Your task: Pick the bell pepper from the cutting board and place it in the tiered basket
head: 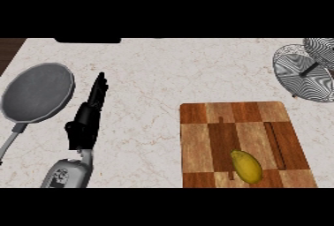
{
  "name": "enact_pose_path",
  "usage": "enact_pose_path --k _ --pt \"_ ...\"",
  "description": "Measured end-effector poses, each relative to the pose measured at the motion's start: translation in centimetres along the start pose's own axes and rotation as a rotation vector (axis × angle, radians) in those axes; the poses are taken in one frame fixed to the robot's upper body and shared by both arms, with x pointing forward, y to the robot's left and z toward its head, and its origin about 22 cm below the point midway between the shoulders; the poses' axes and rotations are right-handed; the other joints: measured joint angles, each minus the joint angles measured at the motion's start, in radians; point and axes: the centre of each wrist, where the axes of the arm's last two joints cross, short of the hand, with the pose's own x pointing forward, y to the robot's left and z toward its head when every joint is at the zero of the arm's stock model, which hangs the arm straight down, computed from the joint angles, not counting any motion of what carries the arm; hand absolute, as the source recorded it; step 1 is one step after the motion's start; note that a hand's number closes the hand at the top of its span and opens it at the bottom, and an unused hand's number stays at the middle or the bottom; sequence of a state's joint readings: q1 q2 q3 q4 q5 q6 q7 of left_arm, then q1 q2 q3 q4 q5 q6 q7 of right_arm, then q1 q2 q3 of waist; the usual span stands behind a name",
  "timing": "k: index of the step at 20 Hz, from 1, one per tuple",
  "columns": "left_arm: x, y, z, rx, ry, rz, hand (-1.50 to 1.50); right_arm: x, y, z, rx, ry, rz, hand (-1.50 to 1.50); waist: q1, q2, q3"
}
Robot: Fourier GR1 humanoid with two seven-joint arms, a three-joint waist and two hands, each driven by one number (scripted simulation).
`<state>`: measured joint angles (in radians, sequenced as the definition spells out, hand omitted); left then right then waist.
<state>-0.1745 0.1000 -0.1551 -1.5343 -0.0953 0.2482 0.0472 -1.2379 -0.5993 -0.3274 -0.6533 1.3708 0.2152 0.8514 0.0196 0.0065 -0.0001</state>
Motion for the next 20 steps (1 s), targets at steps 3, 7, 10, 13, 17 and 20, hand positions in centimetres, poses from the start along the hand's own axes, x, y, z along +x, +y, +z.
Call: enact_pose_path --k 3,7,10,13,17,20 --pt "0.0 -0.3 0.1 -0.003 -0.008 0.005 0.00 -1.1 1.0 -1.1 0.021 0.060 -0.090 -1.50 0.002 0.002 0.001" --pt "0.3 -0.2 0.0 -0.001 -0.007 0.011 0.00 -2.2 2.2 -2.1 0.068 0.105 -0.228 -1.50 0.001 0.001 0.001" --pt "0.1 -0.1 0.2 -0.005 0.001 0.010 0.00 -2.7 3.2 -2.5 0.079 0.104 -0.331 -1.50 0.001 0.001 0.001" --pt "-0.7 -0.2 0.5 0.004 0.004 0.008 0.00 -3.8 2.8 -3.1 0.048 0.111 -0.445 -1.50 -0.006 -0.001 0.001" --pt "-0.8 -0.3 0.8 0.012 0.010 0.008 0.00 -5.6 0.9 -4.1 -0.050 0.167 -0.589 -1.50 -0.013 -0.005 0.001" --pt "-0.2 0.1 0.6 0.021 0.014 0.004 0.00 -7.2 0.5 -4.6 -0.102 0.242 -0.646 -1.50 -0.022 -0.009 0.000"
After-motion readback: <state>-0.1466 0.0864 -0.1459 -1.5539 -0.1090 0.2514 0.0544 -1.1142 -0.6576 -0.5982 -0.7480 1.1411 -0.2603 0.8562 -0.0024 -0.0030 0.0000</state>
